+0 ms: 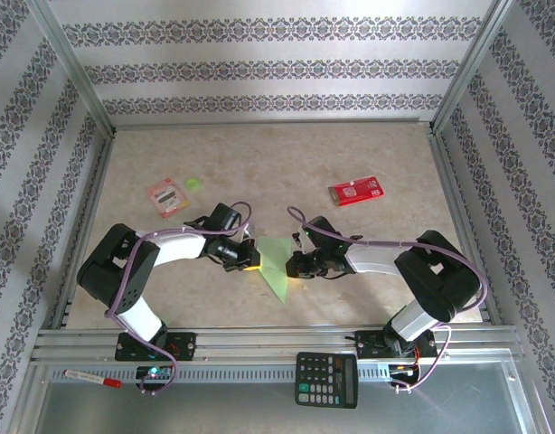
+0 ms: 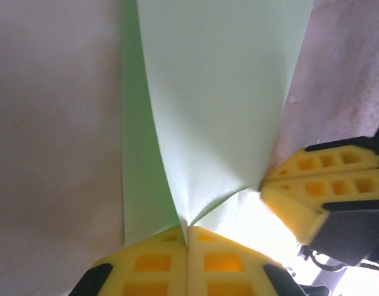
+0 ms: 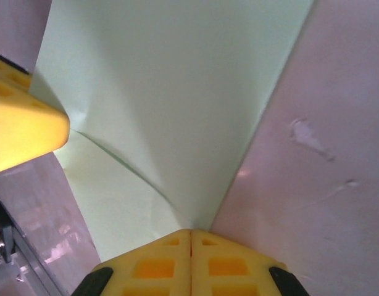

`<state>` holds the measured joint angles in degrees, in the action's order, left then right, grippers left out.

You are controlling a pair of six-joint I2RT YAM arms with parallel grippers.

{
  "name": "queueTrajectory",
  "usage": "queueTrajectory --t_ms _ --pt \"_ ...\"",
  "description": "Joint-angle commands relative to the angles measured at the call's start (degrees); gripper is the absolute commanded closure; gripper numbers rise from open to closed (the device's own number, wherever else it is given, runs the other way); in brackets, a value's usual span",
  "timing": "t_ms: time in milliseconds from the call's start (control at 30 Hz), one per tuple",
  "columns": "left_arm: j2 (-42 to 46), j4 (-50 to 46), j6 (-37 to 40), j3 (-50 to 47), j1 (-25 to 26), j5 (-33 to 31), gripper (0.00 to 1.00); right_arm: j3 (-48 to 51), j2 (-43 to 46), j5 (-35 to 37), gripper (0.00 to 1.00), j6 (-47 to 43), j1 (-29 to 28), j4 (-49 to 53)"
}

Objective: Fold a paper plane with a square sheet of paper (pick it up from the middle)
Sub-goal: Perform the third fold on the triangle at the bottom-center of the table.

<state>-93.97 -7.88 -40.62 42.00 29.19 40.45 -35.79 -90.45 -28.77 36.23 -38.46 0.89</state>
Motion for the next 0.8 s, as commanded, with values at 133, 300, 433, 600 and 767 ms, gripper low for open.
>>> queueTrajectory --t_ms 133,300,433,600,767 --pt "9.63 0.83 -14.40 -3.87 1.61 -6.93 1.00 -4.46 8.48 10.18 0.77 -6.69 -3.57 12.96" --pt "11.72 -1.97 -19.71 -2.50 2.80 -8.50 1.00 -4.54 11.59 20.12 0.70 -4.07 -11.86 11.04" --pt "11.93 -4.08 -21.98 -0.95 2.98 -8.71 1.00 -4.29 11.45 28.37 0.67 -1.24 -18.25 7.54" --pt "10.62 -5.17 -23.07 0.64 2.99 -7.41 1.00 -5.50 8.25 37.89 0.64 1.60 -24.10 5.92" --pt "9.65 -4.69 -23.96 1.17 2.90 -6.53 1.00 -7.63 4.06 43.86 0.61 3.30 -27.24 6.65"
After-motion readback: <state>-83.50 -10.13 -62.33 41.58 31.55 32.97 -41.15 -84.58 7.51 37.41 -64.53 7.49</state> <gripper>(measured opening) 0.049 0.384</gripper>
